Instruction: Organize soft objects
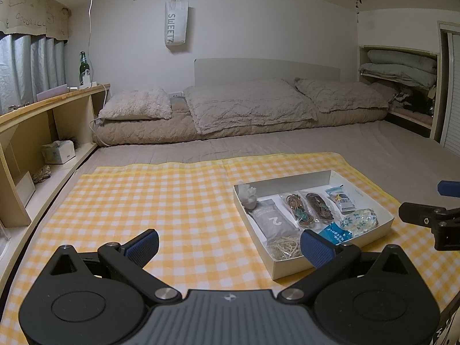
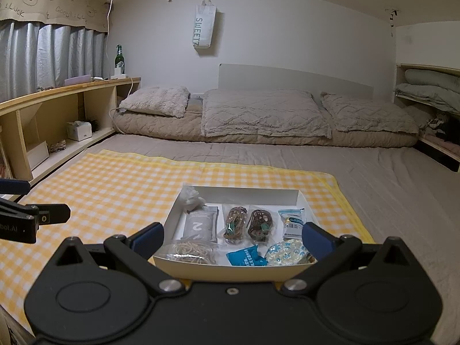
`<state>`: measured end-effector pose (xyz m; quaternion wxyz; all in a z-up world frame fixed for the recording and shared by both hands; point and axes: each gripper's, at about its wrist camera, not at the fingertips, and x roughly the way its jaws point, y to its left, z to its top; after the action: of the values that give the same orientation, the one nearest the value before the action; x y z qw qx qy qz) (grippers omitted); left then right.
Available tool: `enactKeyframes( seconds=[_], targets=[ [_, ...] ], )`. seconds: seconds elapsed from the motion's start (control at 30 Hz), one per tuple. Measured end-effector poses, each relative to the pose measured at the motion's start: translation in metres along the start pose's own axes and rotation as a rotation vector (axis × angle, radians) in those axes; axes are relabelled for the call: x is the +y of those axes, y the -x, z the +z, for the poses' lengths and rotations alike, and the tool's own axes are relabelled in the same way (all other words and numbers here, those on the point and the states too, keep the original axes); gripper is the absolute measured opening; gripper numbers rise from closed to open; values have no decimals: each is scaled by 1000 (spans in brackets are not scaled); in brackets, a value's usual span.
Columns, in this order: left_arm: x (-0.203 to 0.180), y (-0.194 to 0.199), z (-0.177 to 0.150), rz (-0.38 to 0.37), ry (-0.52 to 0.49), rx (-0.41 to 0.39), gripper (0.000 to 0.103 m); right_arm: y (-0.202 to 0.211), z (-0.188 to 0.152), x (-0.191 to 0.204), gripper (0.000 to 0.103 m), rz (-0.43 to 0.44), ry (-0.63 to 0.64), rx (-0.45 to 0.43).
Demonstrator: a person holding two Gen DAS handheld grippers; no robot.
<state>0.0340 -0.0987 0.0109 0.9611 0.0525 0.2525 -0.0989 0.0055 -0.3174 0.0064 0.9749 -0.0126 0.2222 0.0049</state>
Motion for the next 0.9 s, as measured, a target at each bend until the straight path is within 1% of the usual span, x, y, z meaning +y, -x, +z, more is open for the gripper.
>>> enactKeyframes(
  seconds=[0.9],
  targets=[
    [0, 0, 0, -3, -2, 3, 103, 0, -1, -1, 103, 6, -1, 0]
  ],
)
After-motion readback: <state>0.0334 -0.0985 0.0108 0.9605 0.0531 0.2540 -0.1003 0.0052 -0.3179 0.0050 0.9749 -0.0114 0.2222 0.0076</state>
